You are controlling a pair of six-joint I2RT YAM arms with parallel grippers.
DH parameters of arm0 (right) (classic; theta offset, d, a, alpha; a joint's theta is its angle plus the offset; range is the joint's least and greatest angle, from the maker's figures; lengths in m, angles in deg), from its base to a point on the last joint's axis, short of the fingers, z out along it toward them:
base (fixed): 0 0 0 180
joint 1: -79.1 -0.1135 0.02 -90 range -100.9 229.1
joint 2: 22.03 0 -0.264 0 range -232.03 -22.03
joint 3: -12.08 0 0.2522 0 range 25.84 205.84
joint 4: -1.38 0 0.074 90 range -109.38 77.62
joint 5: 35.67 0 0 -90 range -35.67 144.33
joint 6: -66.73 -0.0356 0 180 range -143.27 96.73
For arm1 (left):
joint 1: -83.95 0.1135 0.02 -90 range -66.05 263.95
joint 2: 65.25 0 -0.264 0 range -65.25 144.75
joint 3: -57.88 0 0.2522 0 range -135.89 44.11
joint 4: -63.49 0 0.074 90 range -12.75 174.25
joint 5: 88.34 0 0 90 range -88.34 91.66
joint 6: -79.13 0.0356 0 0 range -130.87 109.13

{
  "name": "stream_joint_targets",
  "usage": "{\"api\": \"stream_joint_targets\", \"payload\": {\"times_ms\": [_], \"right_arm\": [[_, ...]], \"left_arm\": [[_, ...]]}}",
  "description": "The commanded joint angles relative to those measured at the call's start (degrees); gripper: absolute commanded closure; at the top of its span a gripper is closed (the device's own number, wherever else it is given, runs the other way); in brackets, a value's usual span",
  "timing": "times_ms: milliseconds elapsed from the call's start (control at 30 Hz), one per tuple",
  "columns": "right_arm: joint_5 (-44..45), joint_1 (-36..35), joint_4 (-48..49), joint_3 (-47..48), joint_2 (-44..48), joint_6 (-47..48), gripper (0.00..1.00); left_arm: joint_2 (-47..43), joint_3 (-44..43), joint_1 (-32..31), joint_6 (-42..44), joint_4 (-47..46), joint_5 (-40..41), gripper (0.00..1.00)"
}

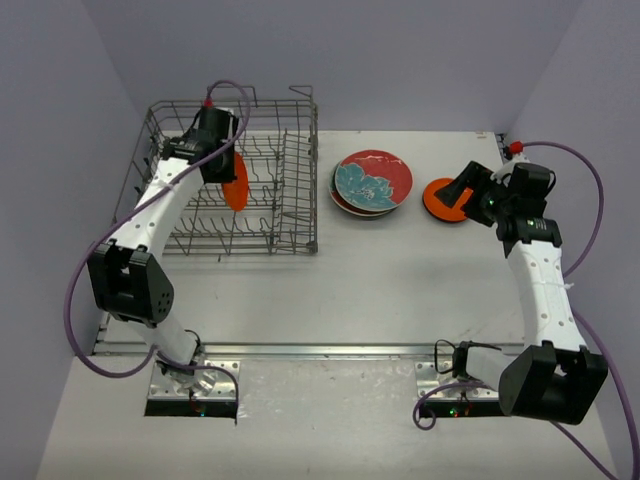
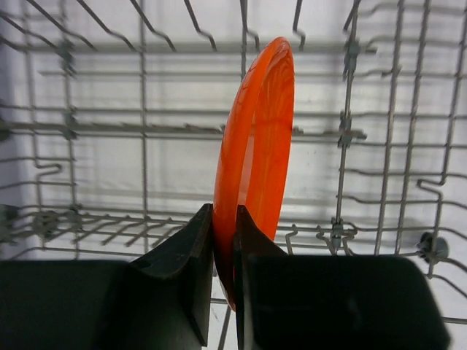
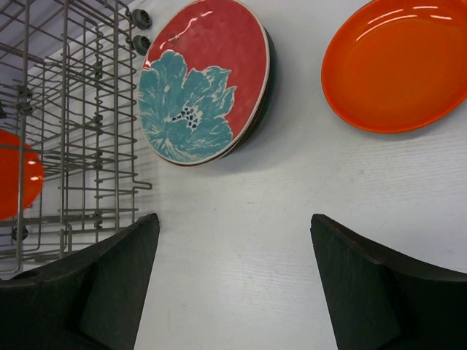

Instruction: Unload the plates from the dish rack

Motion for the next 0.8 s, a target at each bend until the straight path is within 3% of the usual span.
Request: {"api": "stream_joint_targets", "payload": {"times_ms": [0, 67, 167, 233, 333, 433, 600, 767], "right_arm": [[-1.14, -1.53, 4.37, 2.29, 1.65, 2.99, 0.17], [-2.79, -2.78, 5.49, 2.76, 1.73, 4.23, 0.18], [-6.09, -6.21, 6.55, 3.89, 1.26, 5.76, 0.19], [-8.48, -10.13, 6.99, 5.81, 0.34, 6.85, 0.21], [-10.6, -16.0, 6.47, 9.26, -1.95, 8.39, 0.23], [-11.13, -23.39, 3.97, 13.27, -5.25, 9.99, 0.26], [-9.94, -34.04, 1.98, 19.1, -10.66, 11.99, 0.29], [-8.63, -38.02, 1.31, 22.99, -14.48, 12.59, 0.3]], "left_arm": [[-10.08, -11.11, -1.55, 3.23, -6.32, 2.2, 1.0], [-12.09, -12.49, -2.07, 4.56, -7.07, 1.33, 1.0], [-15.37, -11.97, -2.2, 7.39, -7.69, -7.67, 1.0], [-19.26, -8.67, -2.33, 8.54, -8.65, -25.99, 1.0], [-21.36, -4.53, -3.13, 8.46, -9.29, -39.64, 1.0], [-21.22, -2.88, -4.0, 8.58, -7.92, -47.66, 1.0], [-21.16, -1.44, -5.53, 10.44, -6.17, -54.11, 1.0], [-21.09, 0.19, -7.85, 12.27, -4.31, -55.65, 1.0]]}}
